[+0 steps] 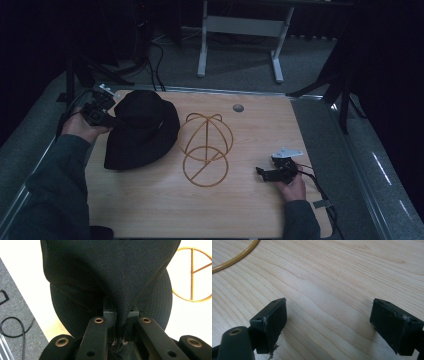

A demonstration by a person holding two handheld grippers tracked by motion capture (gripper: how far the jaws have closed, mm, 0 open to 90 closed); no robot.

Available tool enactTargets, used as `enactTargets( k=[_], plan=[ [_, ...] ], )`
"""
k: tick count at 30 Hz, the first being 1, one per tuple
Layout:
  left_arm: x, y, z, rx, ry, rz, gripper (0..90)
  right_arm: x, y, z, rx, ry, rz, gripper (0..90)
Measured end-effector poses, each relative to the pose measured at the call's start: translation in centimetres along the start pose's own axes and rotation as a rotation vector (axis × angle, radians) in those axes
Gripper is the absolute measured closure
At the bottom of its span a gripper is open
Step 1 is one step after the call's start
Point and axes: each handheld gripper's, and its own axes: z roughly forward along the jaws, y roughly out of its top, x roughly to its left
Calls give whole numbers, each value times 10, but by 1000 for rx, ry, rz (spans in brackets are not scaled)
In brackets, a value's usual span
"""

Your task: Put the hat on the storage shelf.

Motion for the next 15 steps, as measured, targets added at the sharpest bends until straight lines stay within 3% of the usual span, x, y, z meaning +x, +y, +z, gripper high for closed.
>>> enactTargets(
  k=[15],
  plan=[
    [-12,2,-19,-46,-7,46,848,0,0,0,-1,0,-1,140]
  ],
)
